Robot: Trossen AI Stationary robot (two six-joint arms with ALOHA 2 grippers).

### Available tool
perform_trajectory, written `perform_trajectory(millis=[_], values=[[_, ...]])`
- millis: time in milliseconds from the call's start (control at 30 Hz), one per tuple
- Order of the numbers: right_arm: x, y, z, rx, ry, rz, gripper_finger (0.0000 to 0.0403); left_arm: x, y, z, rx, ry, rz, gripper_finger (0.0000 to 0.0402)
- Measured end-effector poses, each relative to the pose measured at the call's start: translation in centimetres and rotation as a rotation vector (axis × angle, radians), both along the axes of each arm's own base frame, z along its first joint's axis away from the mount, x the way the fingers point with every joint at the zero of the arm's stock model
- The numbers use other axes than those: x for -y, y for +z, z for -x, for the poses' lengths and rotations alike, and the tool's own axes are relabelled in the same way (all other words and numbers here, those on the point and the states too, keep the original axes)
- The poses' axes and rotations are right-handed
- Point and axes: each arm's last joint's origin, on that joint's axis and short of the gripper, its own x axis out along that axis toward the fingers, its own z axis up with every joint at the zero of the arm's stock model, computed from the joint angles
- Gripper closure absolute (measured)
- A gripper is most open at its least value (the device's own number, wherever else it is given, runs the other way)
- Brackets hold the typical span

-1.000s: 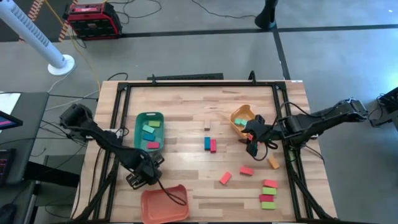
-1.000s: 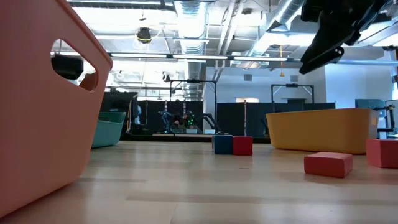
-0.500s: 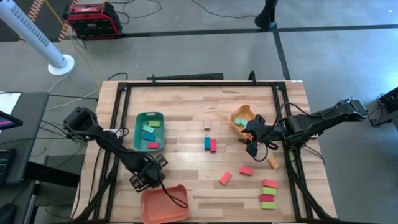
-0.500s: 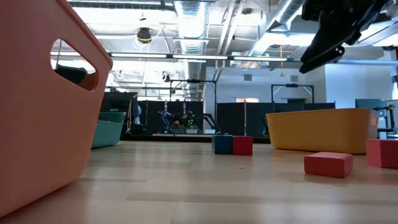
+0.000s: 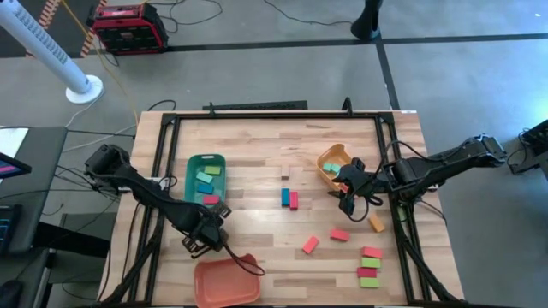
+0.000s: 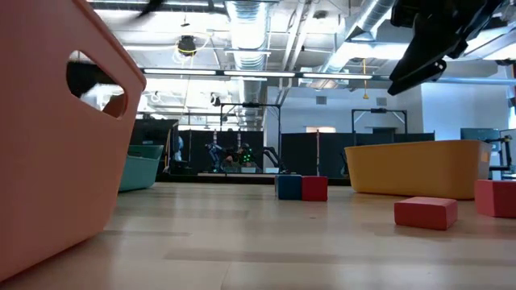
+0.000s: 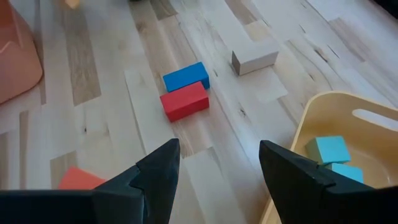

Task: Sort blocks by size
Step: Put the thick yellow rectangular block into the orange bin

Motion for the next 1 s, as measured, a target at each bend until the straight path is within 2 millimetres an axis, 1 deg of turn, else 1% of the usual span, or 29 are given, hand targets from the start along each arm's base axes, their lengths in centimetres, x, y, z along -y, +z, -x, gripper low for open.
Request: perform_trajectory(millis=[133, 233, 300, 367, 500, 633, 700, 800, 867, 933, 1000], values=[[0.0, 0.0, 0.0, 0.000, 0.003, 0.003, 0.0154, 0.6, 3.9, -0.7, 0.123, 0.060, 0.098, 0.0277], [0.0, 0.0, 0.0, -0.001, 0.009, 0.009, 0.0154, 1.3, 6.7, -1.2, 0.192, 0.110, 0.232, 0.0276], [0.0, 0.0, 0.0, -0.002, 0.013, 0.012, 0.0154, 2.0, 7.9, -1.4, 0.201, 0.132, 0.344, 0.0276], [0.0, 0.0, 0.0, -0.002, 0.018, 0.017, 0.0154, 2.8, 8.4, -1.5, 0.197, 0.140, 0.454, 0.0276], [0.0, 0.0, 0.0, -0.003, 0.029, 0.028, 0.0154, 4.5, 8.1, -1.4, 0.169, 0.151, 0.588, 0.0275], [0.0, 0.1, -0.2, 0.009, 0.045, 0.041, 0.0154, 5.5, 7.4, -1.3, 0.146, 0.202, 0.635, 0.0275], [-0.1, 0.2, -0.2, 0.022, 0.051, 0.044, 0.0154, 5.9, 6.8, -0.9, 0.132, 0.225, 0.644, 0.0274], [-0.1, 0.4, -0.4, 0.039, 0.061, 0.051, 0.0154, 6.5, 5.6, -1.2, 0.132, 0.239, 0.700, 0.0274], [-0.1, 0.4, -0.4, 0.044, 0.063, 0.052, 0.0154, 6.7, 4.6, -0.8, 0.097, 0.259, 0.693, 0.0274], [-0.1, 0.4, -0.4, 0.045, 0.063, 0.052, 0.0154, 7.1, 3.9, -1.1, 0.095, 0.270, 0.706, 0.0274], [-0.1, 0.4, -0.4, 0.047, 0.063, 0.051, 0.0154, 7.4, 3.1, -0.9, 0.064, 0.279, 0.681, 0.0270]])
